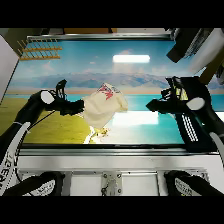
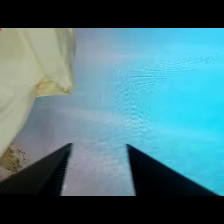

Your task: Fold the clothes and pants, and hang the long-sleeved shirts on hangers.

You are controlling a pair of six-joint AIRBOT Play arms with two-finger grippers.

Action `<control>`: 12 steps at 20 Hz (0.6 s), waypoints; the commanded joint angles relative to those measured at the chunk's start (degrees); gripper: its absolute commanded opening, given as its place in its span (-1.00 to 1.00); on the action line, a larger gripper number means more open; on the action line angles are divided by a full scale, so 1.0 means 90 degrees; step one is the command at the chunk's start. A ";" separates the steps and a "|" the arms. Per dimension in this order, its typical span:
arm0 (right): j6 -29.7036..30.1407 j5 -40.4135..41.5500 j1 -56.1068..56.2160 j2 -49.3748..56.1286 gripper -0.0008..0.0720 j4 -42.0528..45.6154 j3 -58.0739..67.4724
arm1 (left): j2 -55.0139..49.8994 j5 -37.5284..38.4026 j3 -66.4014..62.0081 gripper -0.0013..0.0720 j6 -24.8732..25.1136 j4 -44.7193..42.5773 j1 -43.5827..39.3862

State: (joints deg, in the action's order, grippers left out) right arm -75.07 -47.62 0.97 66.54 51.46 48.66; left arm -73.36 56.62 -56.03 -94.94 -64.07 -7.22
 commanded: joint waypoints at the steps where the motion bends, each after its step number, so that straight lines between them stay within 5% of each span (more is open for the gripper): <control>1: 0.0323 0.0452 0.0792 0.1545 0.47 -0.0085 0.0573 | 0.0221 0.0090 -0.0044 -0.94 0.0022 -0.0100 0.0204; 10: 0.0323 0.0432 0.2096 0.3735 0.43 -0.0083 0.2509 | 0.0202 0.0085 -0.0044 -0.94 0.0024 -0.0104 0.0206; 11: 0.0328 0.0435 0.2108 0.3781 0.02 -0.0083 0.2552 | 0.0202 0.0087 -0.0044 -0.94 0.0024 -0.0104 0.0206; 12: 0.0364 0.0435 0.2101 0.3786 -0.68 -0.0039 0.2562 | 0.0204 0.0095 -0.0044 -0.94 0.0024 -0.0104 0.0206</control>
State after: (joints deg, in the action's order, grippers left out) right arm -72.18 -43.83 18.52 98.06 50.76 69.47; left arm -71.59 57.45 -56.36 -94.70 -64.95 -5.43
